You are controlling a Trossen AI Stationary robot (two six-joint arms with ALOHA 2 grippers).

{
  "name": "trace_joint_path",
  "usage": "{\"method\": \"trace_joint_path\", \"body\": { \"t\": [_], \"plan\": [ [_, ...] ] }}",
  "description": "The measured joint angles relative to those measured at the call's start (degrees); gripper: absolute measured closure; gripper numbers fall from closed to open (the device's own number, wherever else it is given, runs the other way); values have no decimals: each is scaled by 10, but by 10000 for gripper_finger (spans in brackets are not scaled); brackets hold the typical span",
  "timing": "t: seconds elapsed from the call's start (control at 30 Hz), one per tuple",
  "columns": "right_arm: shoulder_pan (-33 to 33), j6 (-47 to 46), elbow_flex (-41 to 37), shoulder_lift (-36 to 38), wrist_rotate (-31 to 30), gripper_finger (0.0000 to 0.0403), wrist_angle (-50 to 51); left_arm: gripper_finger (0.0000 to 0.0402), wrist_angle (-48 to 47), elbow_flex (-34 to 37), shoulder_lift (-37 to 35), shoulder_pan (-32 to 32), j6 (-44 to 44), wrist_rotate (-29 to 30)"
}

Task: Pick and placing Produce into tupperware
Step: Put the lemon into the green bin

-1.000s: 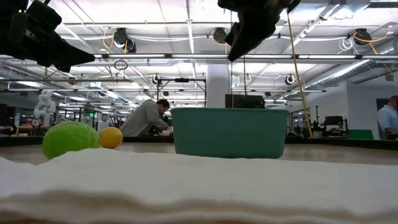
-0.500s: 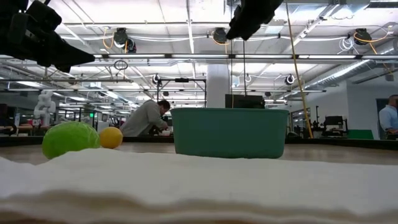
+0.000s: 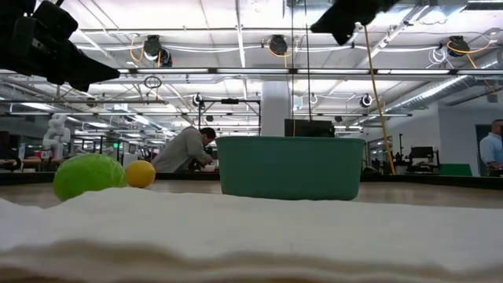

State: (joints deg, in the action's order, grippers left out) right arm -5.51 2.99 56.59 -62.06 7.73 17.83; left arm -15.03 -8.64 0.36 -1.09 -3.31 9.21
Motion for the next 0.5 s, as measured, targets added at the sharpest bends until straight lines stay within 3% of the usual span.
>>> {"method": "trace_joint_path", "body": {
  "t": [0.27,0.5],
  "plan": [
    [-5,-16,-125,117,1,403,-130,396,0,0,0,0,0,19],
    [-6,-4,-209,152,1,403,-208,396,0,0,0,0,-6,19]
  ]
}}
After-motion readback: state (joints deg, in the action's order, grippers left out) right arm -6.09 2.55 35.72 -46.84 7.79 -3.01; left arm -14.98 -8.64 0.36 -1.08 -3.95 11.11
